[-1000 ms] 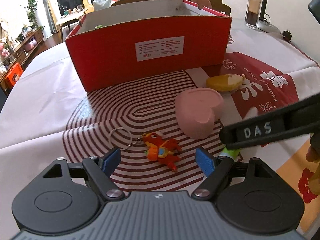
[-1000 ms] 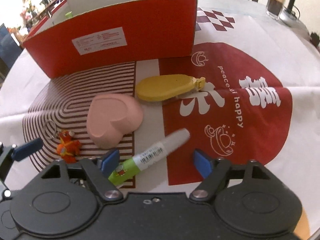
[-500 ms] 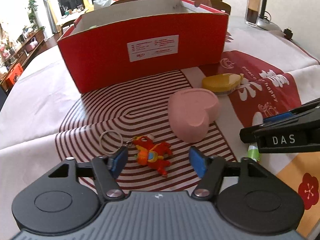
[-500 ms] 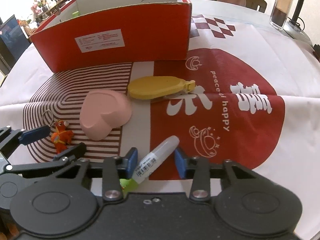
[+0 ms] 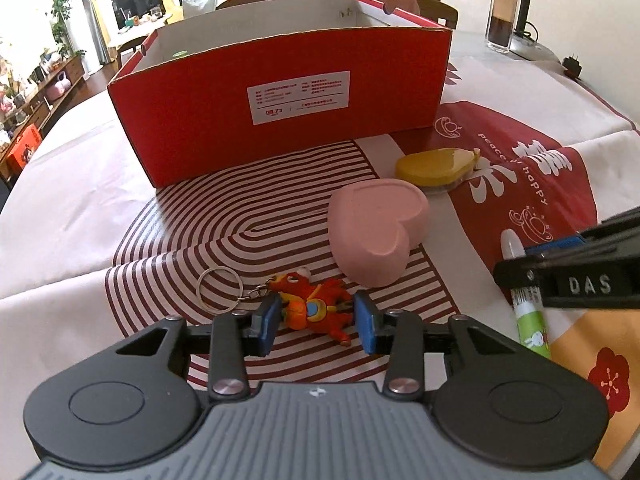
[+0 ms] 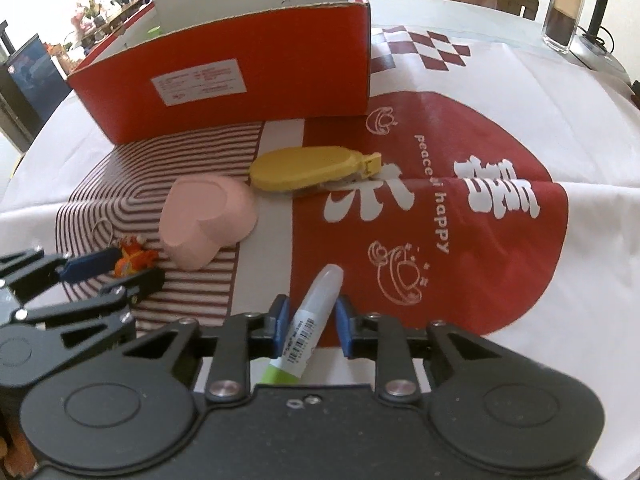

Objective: Organize rigid objects
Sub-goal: 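Carry the keychain and marker into the red box and open both tools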

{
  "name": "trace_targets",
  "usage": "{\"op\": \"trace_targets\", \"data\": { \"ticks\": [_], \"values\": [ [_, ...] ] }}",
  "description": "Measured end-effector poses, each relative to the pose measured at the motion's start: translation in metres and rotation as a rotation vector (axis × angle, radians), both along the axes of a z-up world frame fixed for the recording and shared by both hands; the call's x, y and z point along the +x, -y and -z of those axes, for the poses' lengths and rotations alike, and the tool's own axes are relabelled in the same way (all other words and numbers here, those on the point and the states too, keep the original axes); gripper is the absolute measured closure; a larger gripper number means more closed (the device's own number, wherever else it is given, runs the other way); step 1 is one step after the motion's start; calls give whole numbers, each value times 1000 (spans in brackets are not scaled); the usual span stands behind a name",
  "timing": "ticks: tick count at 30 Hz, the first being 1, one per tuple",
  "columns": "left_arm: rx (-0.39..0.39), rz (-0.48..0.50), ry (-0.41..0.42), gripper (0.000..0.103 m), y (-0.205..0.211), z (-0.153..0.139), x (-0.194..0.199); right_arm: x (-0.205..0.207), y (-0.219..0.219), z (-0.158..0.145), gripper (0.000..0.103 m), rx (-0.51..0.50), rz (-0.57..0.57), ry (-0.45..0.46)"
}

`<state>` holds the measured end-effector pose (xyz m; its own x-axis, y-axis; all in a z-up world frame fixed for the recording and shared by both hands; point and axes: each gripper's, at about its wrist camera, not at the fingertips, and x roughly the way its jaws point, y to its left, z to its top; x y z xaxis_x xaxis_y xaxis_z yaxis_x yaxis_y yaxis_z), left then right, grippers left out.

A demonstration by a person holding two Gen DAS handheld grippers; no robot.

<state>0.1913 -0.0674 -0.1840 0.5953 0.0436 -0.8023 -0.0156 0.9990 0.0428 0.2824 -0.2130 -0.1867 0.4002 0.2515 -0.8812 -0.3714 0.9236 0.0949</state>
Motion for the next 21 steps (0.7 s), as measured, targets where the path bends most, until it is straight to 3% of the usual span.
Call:
{"op": "trace_targets", "data": {
  "ticks": [8,11,21],
  "values": [
    [6,-2,-2,65,0,-1,0,-20,-11,0,78,-82,-68,49],
    [6,-4,-1,65,-1,-2,-1,-19,-8,-3,86,-58,-62,43],
    [-33,-29,56,65,-13,-35,-10,-20,4,-47,87,77,-65,121]
  ]
}}
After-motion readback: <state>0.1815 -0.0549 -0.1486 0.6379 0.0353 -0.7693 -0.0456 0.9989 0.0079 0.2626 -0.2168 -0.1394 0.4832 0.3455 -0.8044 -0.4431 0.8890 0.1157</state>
